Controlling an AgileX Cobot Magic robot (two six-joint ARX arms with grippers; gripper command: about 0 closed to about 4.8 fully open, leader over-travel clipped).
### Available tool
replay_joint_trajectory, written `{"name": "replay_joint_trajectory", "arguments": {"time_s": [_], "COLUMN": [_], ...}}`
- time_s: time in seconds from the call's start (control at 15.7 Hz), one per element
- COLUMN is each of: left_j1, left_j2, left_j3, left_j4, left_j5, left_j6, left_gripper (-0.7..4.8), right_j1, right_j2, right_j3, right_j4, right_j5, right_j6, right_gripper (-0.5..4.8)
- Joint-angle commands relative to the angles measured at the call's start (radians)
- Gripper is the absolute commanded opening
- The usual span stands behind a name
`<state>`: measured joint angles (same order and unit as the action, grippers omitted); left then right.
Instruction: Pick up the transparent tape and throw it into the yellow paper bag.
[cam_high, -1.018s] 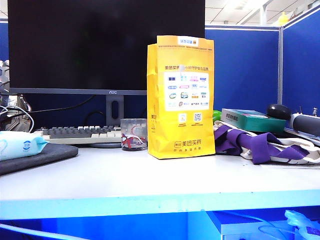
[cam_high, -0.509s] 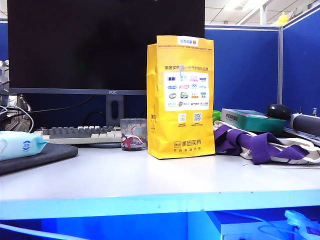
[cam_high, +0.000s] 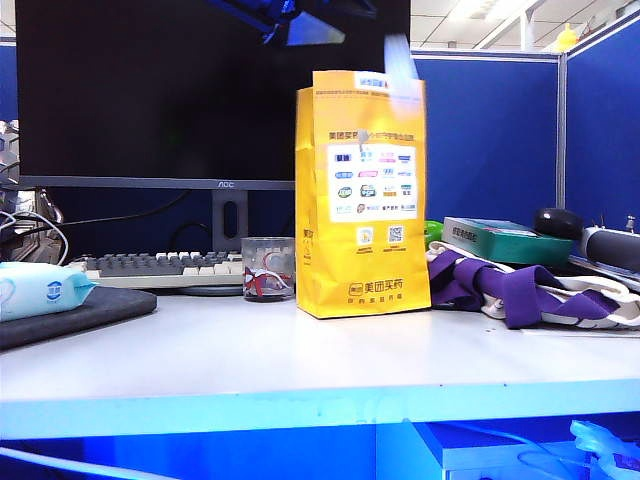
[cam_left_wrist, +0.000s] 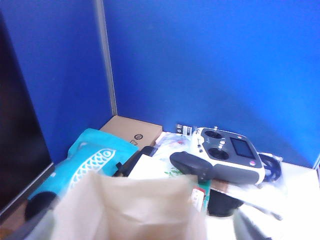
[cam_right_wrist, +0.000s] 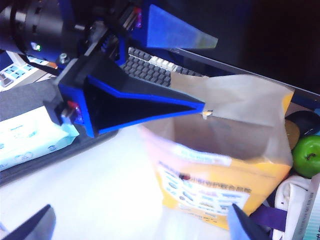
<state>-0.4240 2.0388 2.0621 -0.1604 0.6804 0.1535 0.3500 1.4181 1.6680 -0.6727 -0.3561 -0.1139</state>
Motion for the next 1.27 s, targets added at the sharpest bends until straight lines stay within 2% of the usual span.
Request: {"name": "replay_joint_trajectory", "arguments": {"time_s": [0.06,0.13,0.25,0.32,0.38,0.51,0.57,0.64,0.7,0.83,0.95,1.02,1.14,1.21,1.27], "left_j1": [0.008,0.013,0.024,0.026,0.025,0.023,0.023,0.023,0.016,-0.014,-0.088,-0.149,-0.202,-0.232,-0.25], "left_j2": [-0.082,-0.118,-0.187,-0.2,-0.205,-0.203,-0.203,-0.201,-0.2,-0.19,-0.148,-0.102,-0.054,-0.024,0.007], "left_j3": [0.007,0.007,0.007,0.007,0.006,-0.001,-0.001,-0.002,-0.009,-0.031,-0.039,-0.039,-0.039,-0.039,-0.039], "left_j4": [-0.007,-0.073,-0.372,-0.515,-0.758,-0.986,-1.058,-1.103,-1.09,-1.057,-1.053,-1.026,-0.987,-0.959,-0.917], "left_j5": [-0.024,-0.016,0.023,0.011,0.008,-0.085,-0.094,-0.084,-0.06,-0.01,-0.02,-0.091,-0.195,-0.235,-0.229], "left_j6": [-0.024,-0.022,0.029,0.052,0.128,0.241,0.283,0.319,0.344,0.344,0.367,0.363,0.362,0.362,0.358], "left_gripper": [4.79,4.79,4.79,4.79,4.79,4.79,4.79,4.79,4.79,4.79,4.79,4.79,4.79,4.79,4.79], "right_j1": [-0.002,-0.016,-0.028,-0.031,-0.039,-0.034,-0.034,-0.034,-0.034,-0.034,-0.034,-0.034,-0.035,-0.035,-0.035], "right_j2": [-0.017,-0.027,-0.043,-0.054,-0.073,-0.08,-0.078,-0.077,-0.077,-0.076,-0.075,-0.071,-0.063,-0.065,-0.071], "right_j3": [0.004,0.004,0.004,0.004,0.004,0.004,0.004,0.003,0.002,0.002,0.002,0.002,-0.002,-0.019,-0.047], "right_j4": [-0.021,-0.066,-0.167,-0.204,-0.271,-0.362,-0.409,-0.465,-0.495,-0.529,-0.567,-0.597,-0.644,-0.65,-0.64], "right_j5": [-0.002,0.001,0.039,0.062,0.059,0.012,0.016,0.02,0.021,0.022,0.03,0.08,0.154,0.155,0.156], "right_j6": [-0.003,-0.012,-0.021,-0.021,0.003,0.04,0.041,0.042,0.043,0.042,0.042,0.042,0.04,0.034,0.035], "right_gripper": [4.74,4.77,4.79,4.79,4.79,4.79,4.79,4.79,4.79,4.79,4.79,4.79,4.79,4.79,4.79]}}
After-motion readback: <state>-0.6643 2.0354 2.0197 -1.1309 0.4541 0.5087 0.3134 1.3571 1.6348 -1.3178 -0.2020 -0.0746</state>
